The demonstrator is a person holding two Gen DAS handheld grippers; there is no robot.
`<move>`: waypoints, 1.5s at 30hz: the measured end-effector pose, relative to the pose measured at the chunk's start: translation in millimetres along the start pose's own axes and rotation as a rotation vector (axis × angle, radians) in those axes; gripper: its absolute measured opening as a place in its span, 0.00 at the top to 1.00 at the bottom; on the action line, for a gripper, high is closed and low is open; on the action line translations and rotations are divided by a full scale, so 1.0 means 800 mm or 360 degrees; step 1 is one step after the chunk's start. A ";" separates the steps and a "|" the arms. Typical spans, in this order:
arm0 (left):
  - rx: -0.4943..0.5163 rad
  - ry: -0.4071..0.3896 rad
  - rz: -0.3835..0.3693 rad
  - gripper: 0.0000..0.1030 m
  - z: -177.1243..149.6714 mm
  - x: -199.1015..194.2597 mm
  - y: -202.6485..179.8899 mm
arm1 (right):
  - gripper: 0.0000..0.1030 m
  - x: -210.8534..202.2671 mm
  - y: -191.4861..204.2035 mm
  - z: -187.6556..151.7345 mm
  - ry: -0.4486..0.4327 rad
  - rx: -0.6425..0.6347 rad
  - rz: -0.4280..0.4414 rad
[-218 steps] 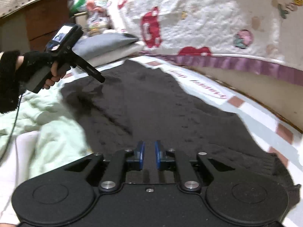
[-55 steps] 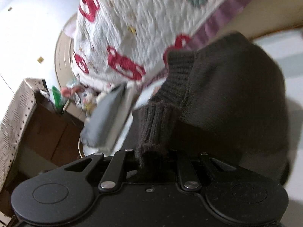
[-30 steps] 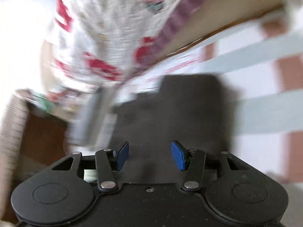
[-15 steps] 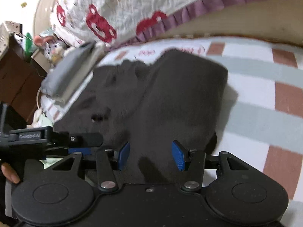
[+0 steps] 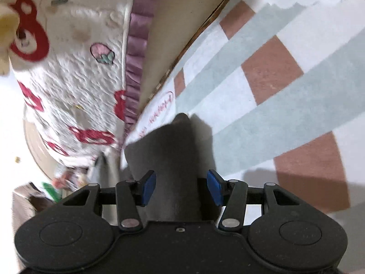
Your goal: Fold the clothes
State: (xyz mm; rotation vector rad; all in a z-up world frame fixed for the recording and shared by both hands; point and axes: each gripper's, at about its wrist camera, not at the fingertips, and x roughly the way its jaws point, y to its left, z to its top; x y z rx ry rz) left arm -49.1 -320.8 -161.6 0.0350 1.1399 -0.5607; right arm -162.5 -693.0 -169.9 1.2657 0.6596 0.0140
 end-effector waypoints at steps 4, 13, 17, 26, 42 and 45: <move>0.0006 -0.0004 0.0005 0.74 0.000 0.002 -0.006 | 0.45 0.016 -0.001 -0.005 0.0032 -0.0014 0.0025; 0.0299 -0.0382 0.0123 0.70 0.009 -0.069 -0.036 | 0.45 0.039 0.089 -0.052 -0.0336 -0.1083 -0.0135; 0.0364 -0.0637 0.0120 0.71 0.010 -0.089 -0.040 | 0.45 0.062 0.103 -0.073 -0.0333 -0.1377 -0.0173; 0.0333 -0.0499 0.0019 0.71 0.007 -0.050 -0.030 | 0.46 0.105 0.097 -0.062 -0.0234 -0.1525 -0.0364; 0.0303 -0.0130 -0.0013 0.67 0.018 -0.005 -0.008 | 0.39 0.039 0.007 -0.029 0.0059 -0.0226 -0.0126; 0.0300 -0.0108 -0.0035 0.67 0.020 -0.007 -0.005 | 0.39 0.040 -0.034 -0.036 0.0221 0.0133 0.0095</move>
